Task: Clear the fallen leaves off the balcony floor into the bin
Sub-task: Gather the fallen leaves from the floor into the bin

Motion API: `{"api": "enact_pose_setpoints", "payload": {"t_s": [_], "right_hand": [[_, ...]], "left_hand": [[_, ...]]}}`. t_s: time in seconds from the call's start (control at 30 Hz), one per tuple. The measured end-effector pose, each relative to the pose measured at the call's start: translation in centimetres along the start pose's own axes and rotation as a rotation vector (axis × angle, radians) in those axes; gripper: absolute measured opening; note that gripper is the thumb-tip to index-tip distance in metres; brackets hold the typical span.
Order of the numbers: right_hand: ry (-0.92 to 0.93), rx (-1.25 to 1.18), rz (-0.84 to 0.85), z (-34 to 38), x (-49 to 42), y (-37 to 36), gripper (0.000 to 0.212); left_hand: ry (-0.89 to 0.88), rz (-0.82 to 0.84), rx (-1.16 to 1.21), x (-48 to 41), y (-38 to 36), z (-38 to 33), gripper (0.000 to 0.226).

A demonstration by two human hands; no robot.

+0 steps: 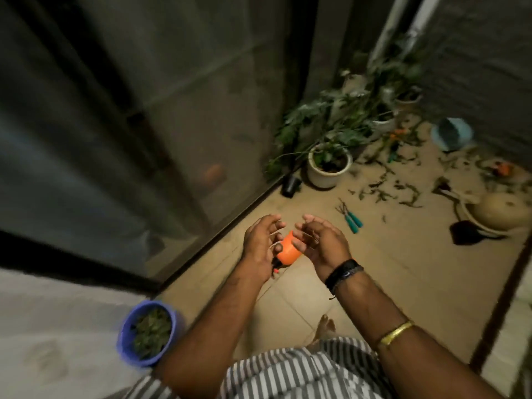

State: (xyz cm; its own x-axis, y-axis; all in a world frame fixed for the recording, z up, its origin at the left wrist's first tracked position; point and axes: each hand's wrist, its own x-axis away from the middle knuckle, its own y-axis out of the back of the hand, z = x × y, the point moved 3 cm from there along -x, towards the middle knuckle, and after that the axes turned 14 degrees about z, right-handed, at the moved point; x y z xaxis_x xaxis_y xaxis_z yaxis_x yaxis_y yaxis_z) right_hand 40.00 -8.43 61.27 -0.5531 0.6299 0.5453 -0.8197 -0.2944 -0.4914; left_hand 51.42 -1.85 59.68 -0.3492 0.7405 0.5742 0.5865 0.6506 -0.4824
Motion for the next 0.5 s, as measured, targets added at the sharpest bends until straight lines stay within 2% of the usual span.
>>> {"api": "enact_pose_setpoints", "payload": {"t_s": [0.27,0.5], "right_hand": [[0.142,-0.086,-0.137,12.1,-1.1,15.1,0.018],[0.259,-0.180,-0.297,21.7,-3.5,25.1,0.013]], "left_hand": [[0.124,0.215,-0.127,-7.7,-18.1,6.2,0.012],[0.274,0.363,-0.209,-15.0,-31.3,10.4,0.012]]}}
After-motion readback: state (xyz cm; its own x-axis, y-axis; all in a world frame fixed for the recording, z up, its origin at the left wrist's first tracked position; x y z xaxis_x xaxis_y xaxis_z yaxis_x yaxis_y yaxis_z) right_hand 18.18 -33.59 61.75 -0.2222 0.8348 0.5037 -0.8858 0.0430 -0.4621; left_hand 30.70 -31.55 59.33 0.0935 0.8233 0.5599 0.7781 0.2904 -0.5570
